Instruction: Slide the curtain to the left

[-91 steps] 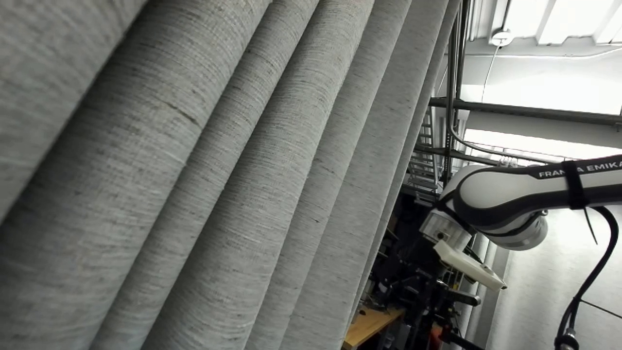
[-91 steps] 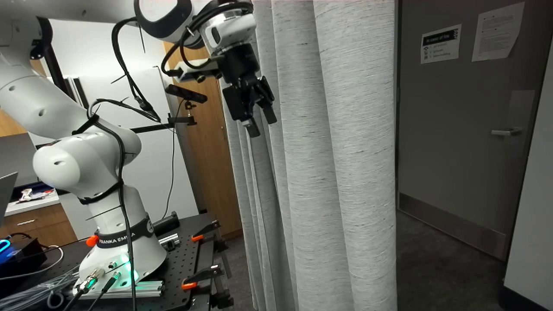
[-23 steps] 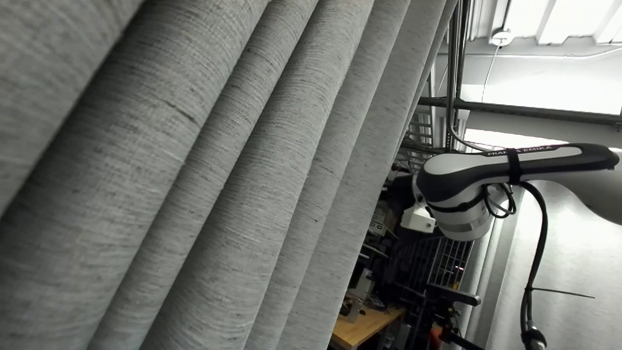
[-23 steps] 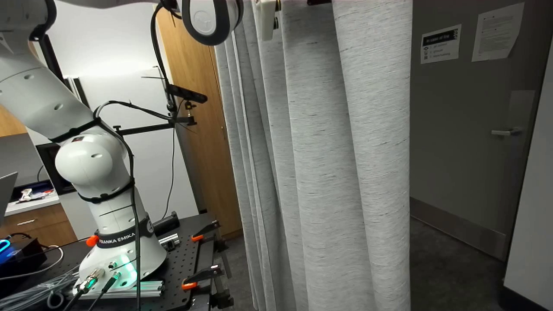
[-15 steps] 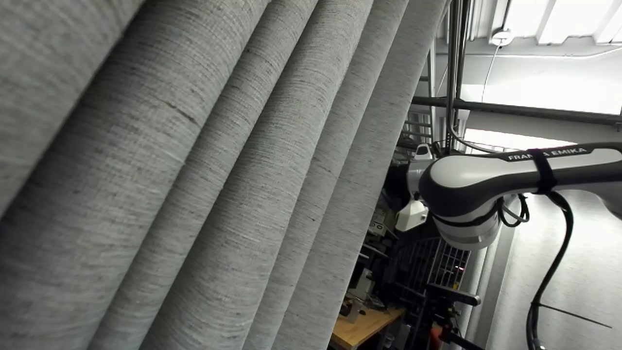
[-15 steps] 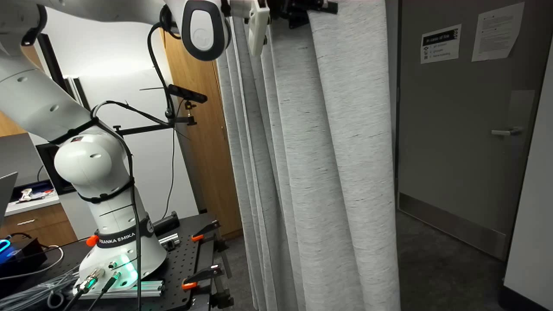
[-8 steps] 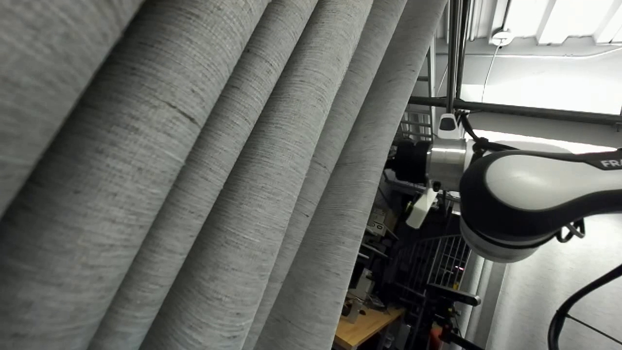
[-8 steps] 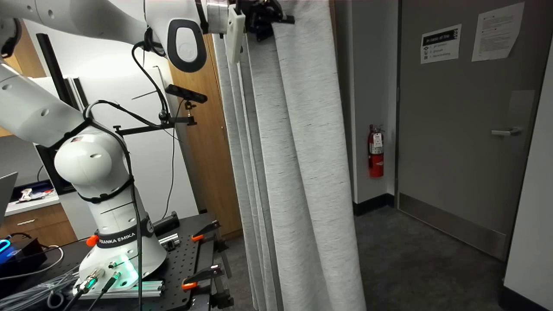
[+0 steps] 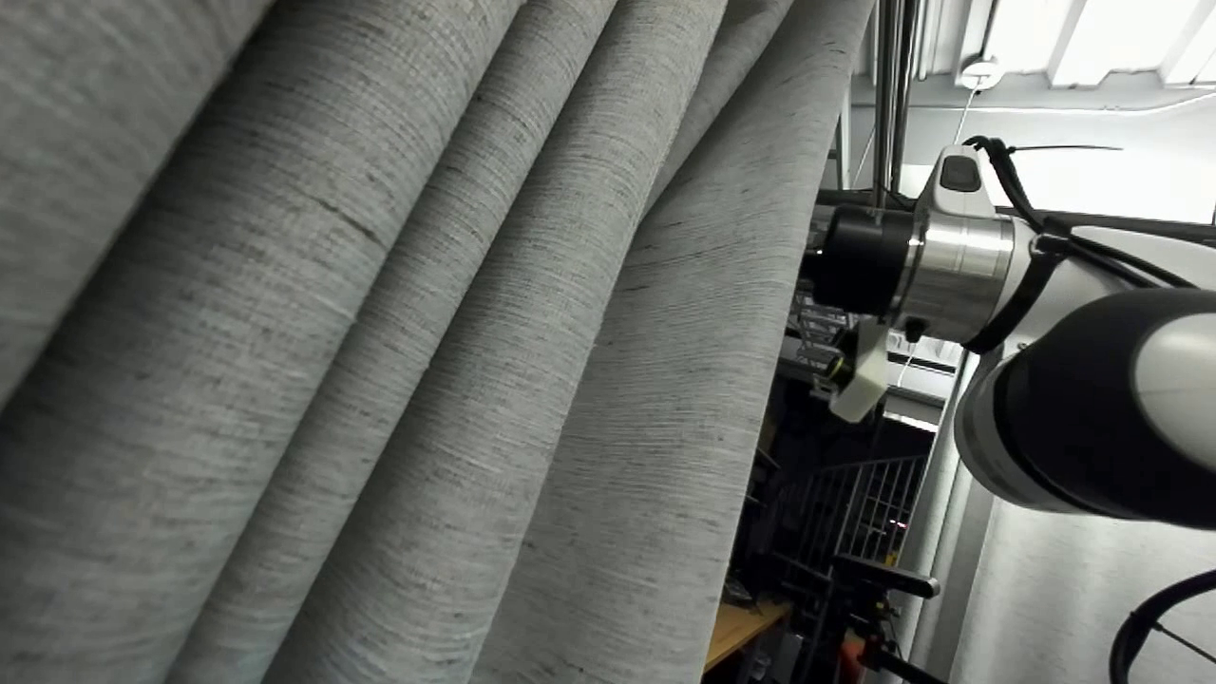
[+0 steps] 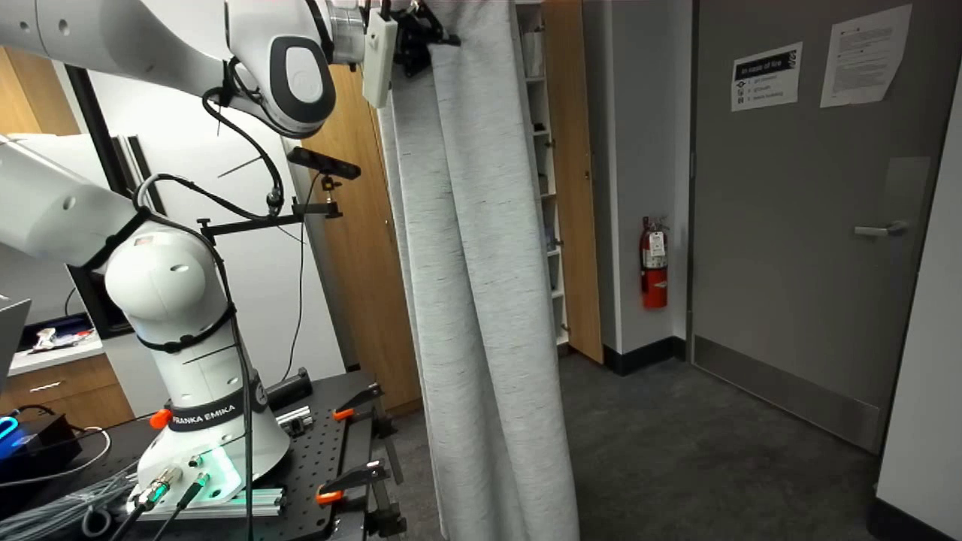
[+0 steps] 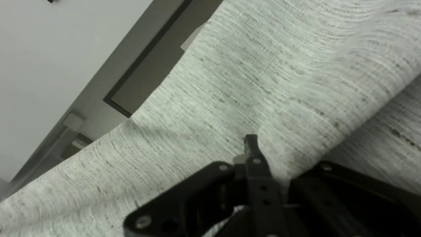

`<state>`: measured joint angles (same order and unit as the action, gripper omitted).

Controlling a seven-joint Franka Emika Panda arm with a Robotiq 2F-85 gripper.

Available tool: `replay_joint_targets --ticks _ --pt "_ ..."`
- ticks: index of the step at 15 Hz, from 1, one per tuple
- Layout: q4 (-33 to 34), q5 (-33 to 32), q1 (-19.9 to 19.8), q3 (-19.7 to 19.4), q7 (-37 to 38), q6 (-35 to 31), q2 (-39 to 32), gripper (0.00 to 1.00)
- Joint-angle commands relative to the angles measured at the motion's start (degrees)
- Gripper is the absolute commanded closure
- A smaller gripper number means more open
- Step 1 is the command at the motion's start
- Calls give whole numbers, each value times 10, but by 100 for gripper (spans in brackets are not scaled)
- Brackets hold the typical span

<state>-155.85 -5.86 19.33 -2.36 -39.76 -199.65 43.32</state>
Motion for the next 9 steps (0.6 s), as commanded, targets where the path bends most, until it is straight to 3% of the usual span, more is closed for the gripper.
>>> replay_joint_targets --ticks 1,4,9 --pt "-43 -104 11 -8 44 -10 1 100" --pt "-32 -151 -10 -12 66 -22 -14 100" --pt "-19 -155 -82 36 91 -25 -39 100"
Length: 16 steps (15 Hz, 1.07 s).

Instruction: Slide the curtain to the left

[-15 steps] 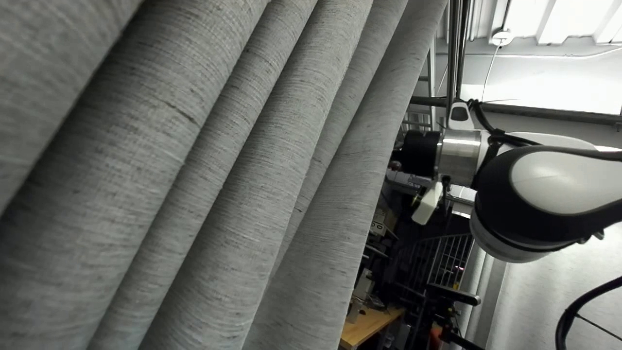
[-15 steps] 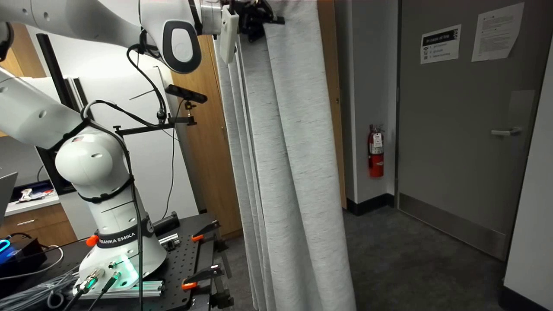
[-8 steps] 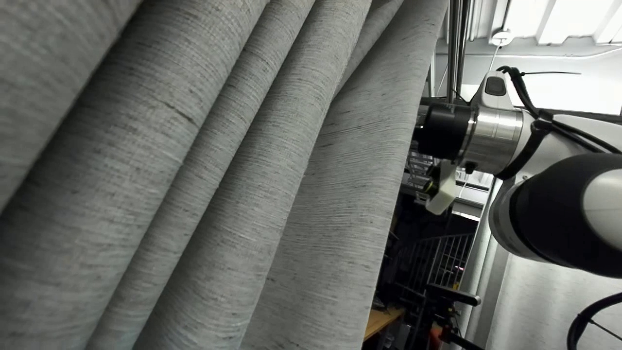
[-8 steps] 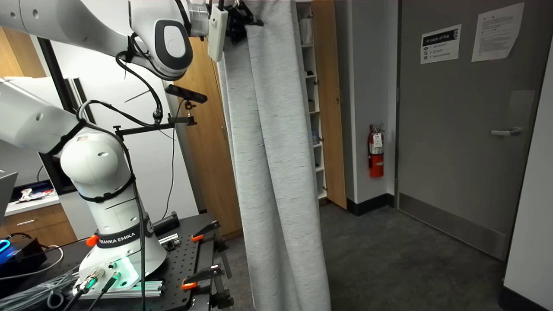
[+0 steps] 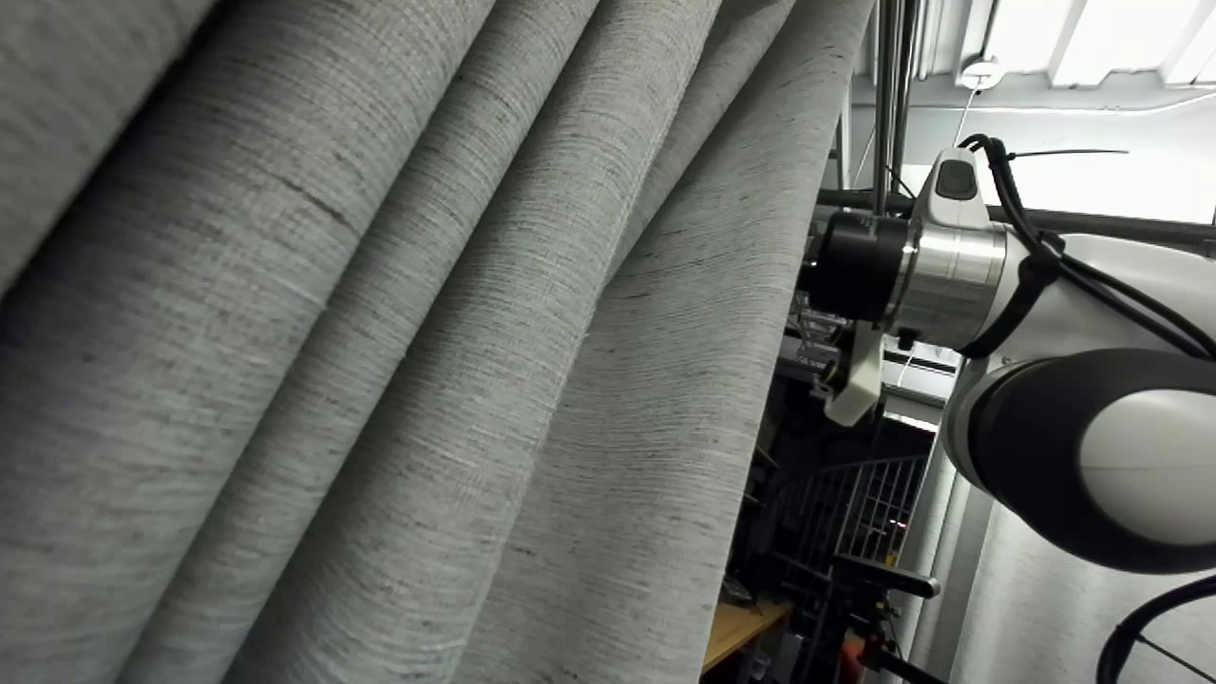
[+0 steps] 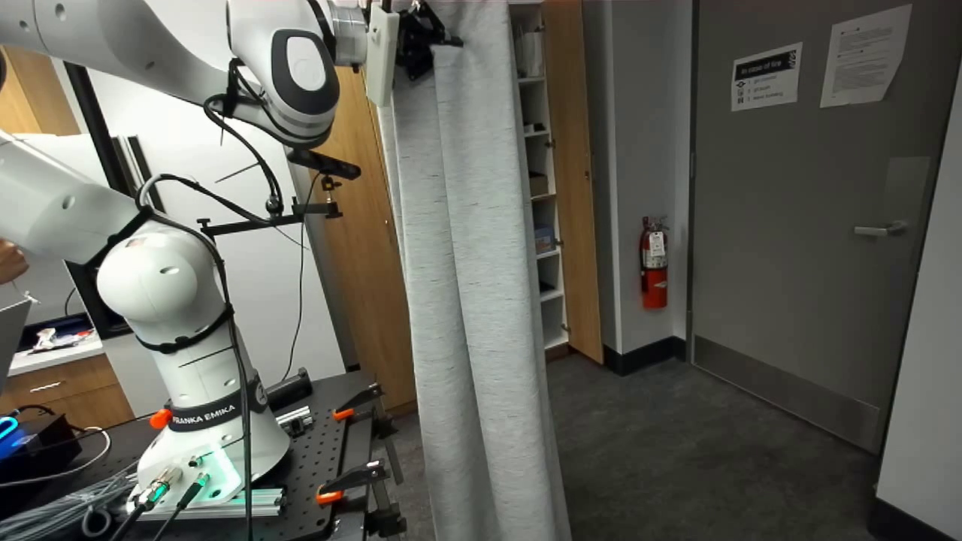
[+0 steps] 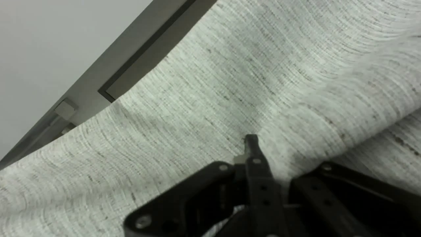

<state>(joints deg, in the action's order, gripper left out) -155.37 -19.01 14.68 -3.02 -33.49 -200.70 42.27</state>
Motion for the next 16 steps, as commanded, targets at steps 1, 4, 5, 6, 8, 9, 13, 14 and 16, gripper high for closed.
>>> replay_joint_targets --ticks 1,4,5,6,8,9,13,14,16 --pt "-26 -21 -46 57 32 -14 -27 100" --pt "-42 -13 -68 123 60 -8 -7 100" --pt "-43 -16 -63 134 70 -4 2 100" --pt "-44 -22 -50 139 79 5 14 100" --pt "-52 -24 -33 159 93 10 32 100" --pt "-59 -24 -24 170 99 11 38 100" --pt "-81 -29 12 189 114 10 80 100" --pt "-83 -27 16 197 117 15 86 100" --pt "-18 -20 8 228 119 40 38 100"
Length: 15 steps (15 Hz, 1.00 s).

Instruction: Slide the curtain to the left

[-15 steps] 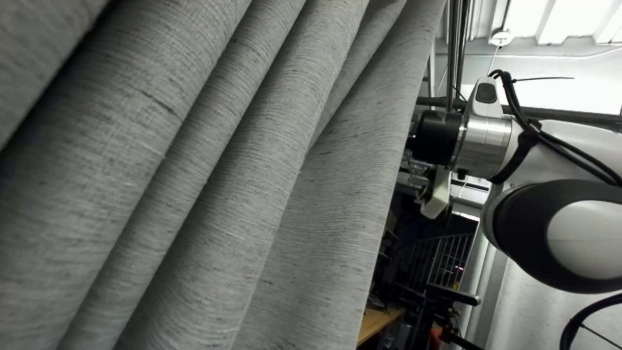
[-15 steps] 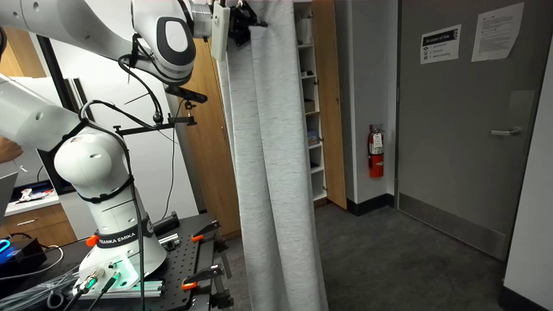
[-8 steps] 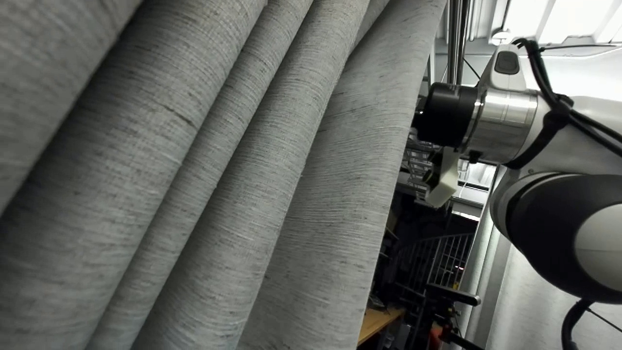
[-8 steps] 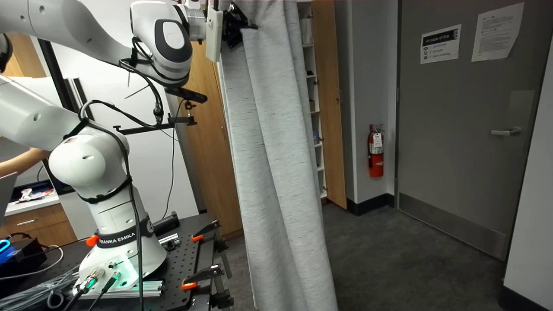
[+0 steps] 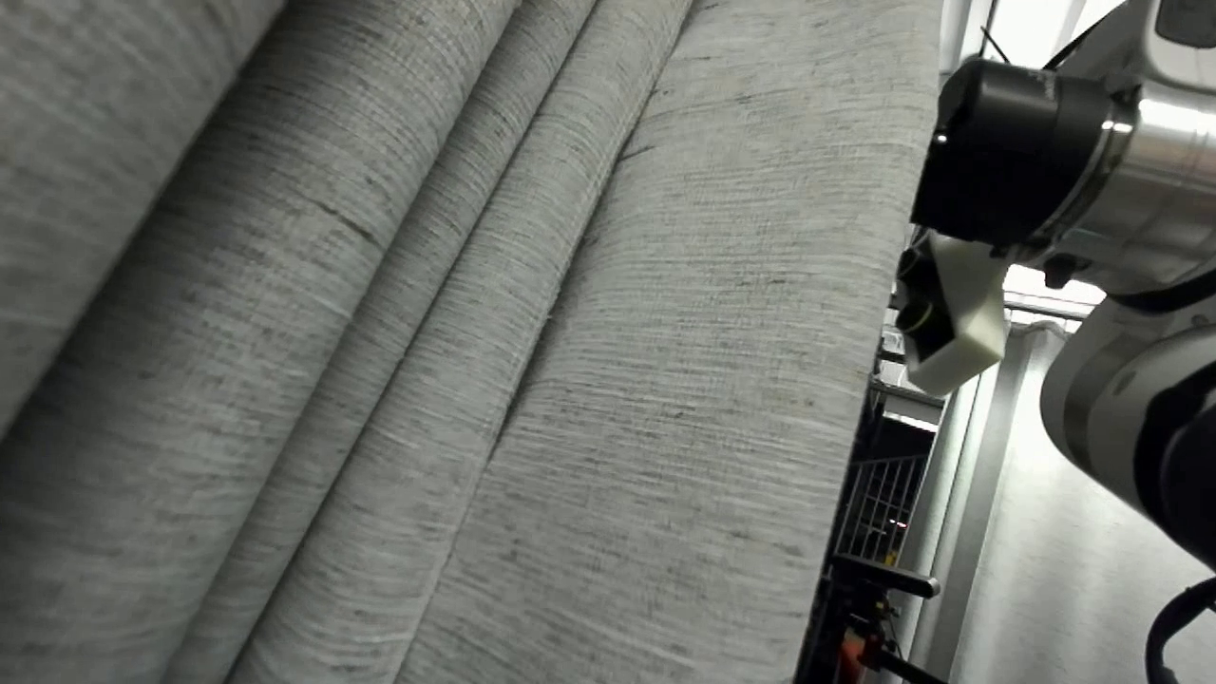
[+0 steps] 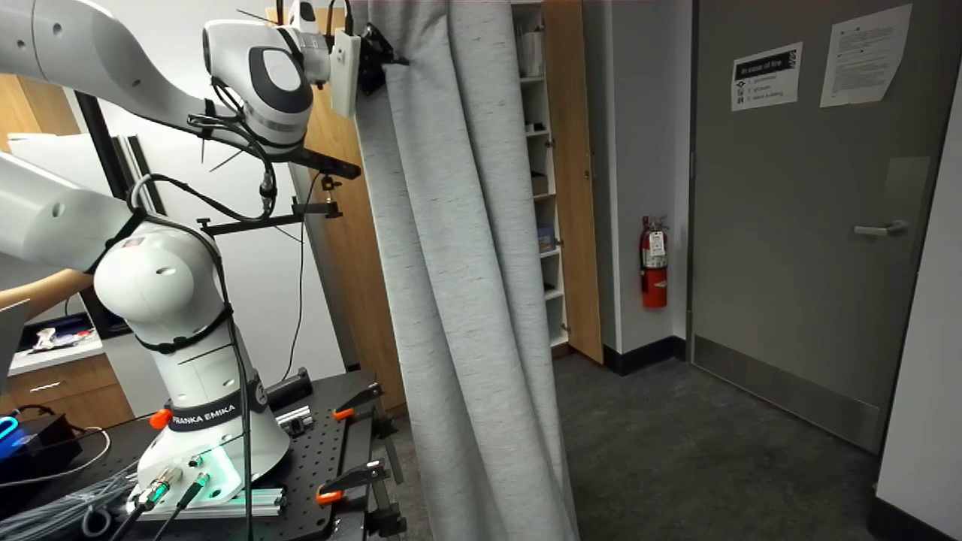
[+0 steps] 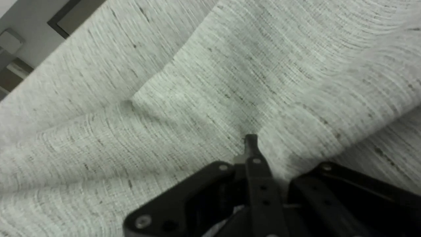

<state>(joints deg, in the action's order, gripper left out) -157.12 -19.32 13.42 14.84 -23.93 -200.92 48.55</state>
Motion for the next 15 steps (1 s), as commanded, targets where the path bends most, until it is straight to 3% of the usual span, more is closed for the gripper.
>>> replay_joint_targets --ticks 1,7,15 --pt "-52 -15 17 59 27 30 12 100" --pt "-46 -2 -50 115 28 8 5 100" --pt "-42 -7 -44 122 30 -32 -17 100"
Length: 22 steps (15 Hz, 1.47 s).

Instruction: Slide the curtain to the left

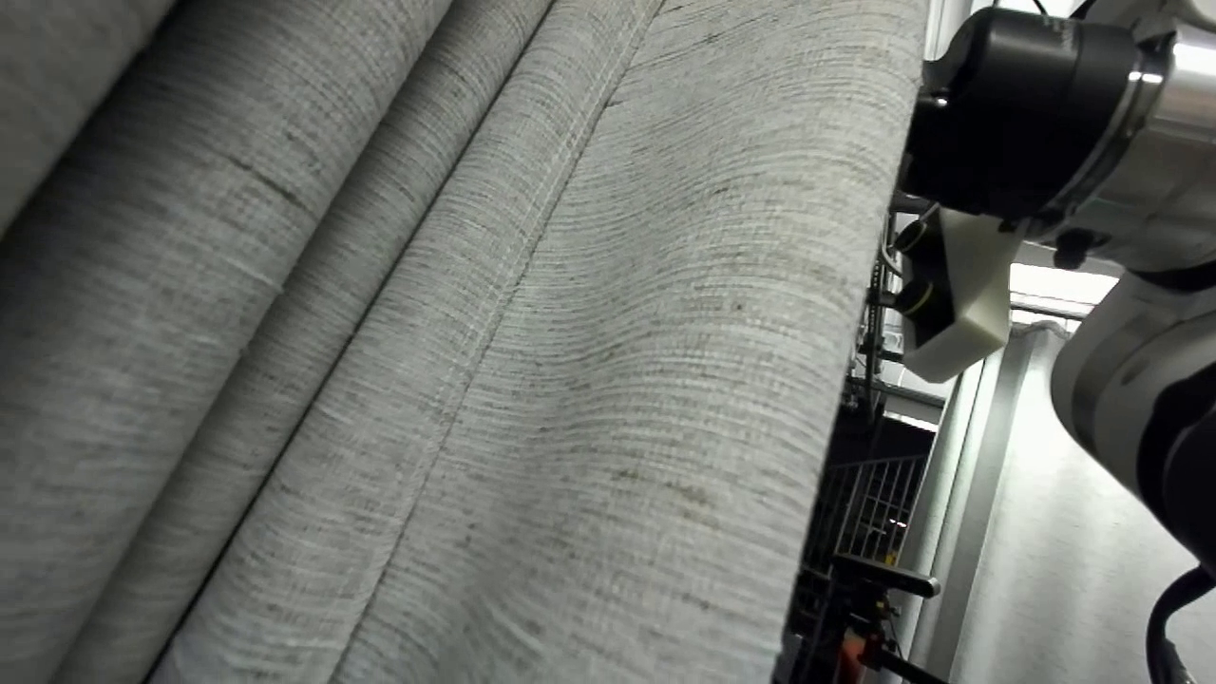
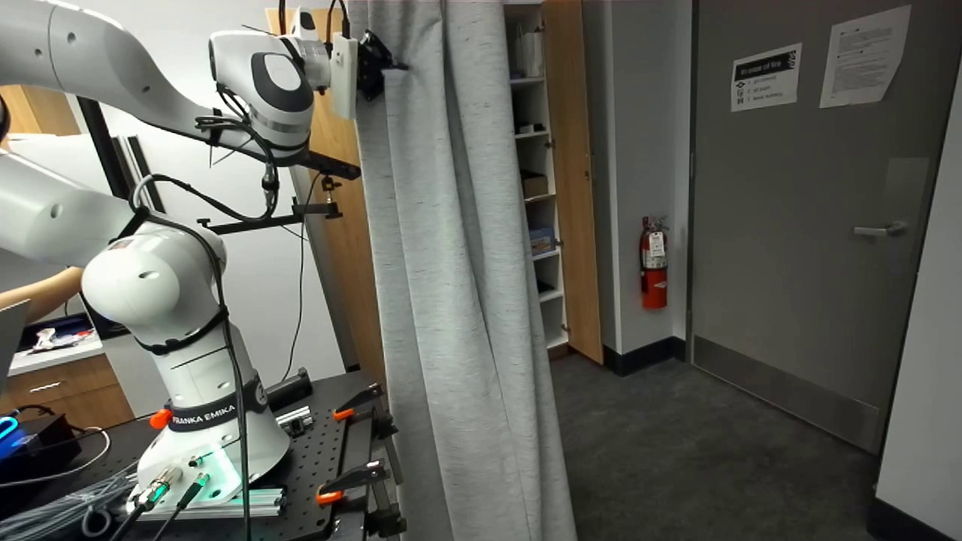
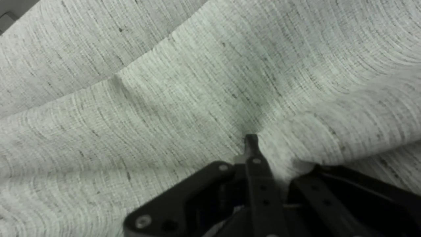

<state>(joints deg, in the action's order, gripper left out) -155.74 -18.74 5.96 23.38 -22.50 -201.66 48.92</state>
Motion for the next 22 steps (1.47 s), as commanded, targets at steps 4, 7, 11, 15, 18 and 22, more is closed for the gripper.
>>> replay_joint_targets --ticks 4,7,11,15,18,22 --pt "-71 -11 38 38 20 -53 -10 100" --pt "-59 -10 34 43 19 -56 -19 100" --pt "-63 -11 30 47 17 -52 -13 100" --pt "-66 -11 24 52 13 -49 -7 100" --pt "-66 -3 6 65 12 -53 1 100" --pt "-67 12 -7 81 18 -46 9 100"
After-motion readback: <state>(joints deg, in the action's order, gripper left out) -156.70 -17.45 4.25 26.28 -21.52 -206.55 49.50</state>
